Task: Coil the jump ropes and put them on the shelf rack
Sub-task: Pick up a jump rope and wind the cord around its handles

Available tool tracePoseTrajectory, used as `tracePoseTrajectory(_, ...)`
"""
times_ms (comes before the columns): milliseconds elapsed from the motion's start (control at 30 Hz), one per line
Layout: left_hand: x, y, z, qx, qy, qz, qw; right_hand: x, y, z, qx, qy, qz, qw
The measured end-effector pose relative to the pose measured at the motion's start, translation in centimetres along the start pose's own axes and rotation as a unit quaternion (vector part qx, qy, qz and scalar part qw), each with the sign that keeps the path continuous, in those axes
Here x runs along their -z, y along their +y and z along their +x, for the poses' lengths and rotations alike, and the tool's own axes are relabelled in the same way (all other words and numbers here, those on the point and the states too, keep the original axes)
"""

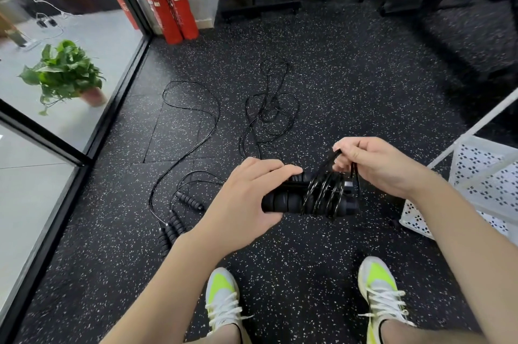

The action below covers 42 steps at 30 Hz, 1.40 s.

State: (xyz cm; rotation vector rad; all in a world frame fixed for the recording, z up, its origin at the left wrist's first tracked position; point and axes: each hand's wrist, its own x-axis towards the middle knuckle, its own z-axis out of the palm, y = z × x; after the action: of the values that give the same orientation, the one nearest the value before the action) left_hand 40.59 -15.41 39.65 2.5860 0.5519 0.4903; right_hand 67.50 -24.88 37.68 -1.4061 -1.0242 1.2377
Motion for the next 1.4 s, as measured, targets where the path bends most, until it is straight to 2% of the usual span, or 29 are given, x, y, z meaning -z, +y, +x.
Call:
tracePoseTrajectory(133, 0.1, 0.4, 0.2, -0.005, 0.014, -0.005, 1.000, 0.1, 0.0, 0.0, -0.006, 0.016, 0.034, 0.999)
tracePoseTrajectory(200, 0.2, 0.3, 0.0, 0.003, 0.016, -0.008, 1.000, 0.0, 0.0, -0.2, -0.006, 0.021, 0.015, 1.000)
tracePoseTrajectory(300, 0.3, 0.6, 0.0, 0.020, 0.032, -0.027, 0.999, -0.8, -0.6, -0.3, -0.028, -0.009, -0.023, 0.999)
tracePoseTrajectory(400, 0.3, 1.0, 0.1, 0.033, 0.062, -0.045, 0.996, -2.7, -0.7, -0.5, -0.051, -0.012, -0.010, 0.999)
tracePoseTrajectory(467, 0.3, 1.0, 0.0, 0.060, 0.082, -0.063, 0.993, -4.6, -0.9, -0.8, -0.045, 0.017, -0.043, 0.998)
tracePoseTrajectory(600, 0.2, 1.0, 0.3, 0.127, 0.116, -0.081, 0.982, -9.1, -0.2, -1.2, -0.110, 0.098, -0.181, 0.972)
tracePoseTrajectory(767, 0.0, 0.9, 0.8, 0.193, 0.181, -0.016, 0.964, -12.8, 0.1, -1.8, 0.031, 0.096, -0.276, 0.956)
tracePoseTrajectory(867, 0.2, 0.1, 0.7, 0.201, 0.177, 0.059, 0.962, -13.3, -0.8, -2.3, 0.051, 0.109, -0.317, 0.941)
tracePoseTrajectory(967, 0.1, -0.8, 0.7, 0.213, 0.158, 0.120, 0.957, -13.3, -1.4, -2.8, 0.017, 0.064, -0.390, 0.919)
tracePoseTrajectory(1067, -0.4, -1.6, 0.7, 0.227, 0.129, 0.150, 0.954, -13.6, -2.9, -3.6, 0.010, 0.003, -0.504, 0.863)
tracePoseTrajectory(1200, -0.9, -1.4, 0.9, 0.254, 0.094, 0.147, 0.951, -13.6, -4.4, -4.0, 0.022, -0.056, -0.568, 0.821)
tracePoseTrajectory(1333, -1.4, -1.0, 1.0, 0.272, 0.071, 0.133, 0.950, -13.5, -4.7, -4.1, 0.028, -0.104, -0.606, 0.788)
tracePoseTrajectory(1400, -1.7, -1.1, 1.1, 0.264, 0.069, 0.139, 0.952, -13.2, -4.5, -3.9, 0.022, -0.086, -0.594, 0.800)
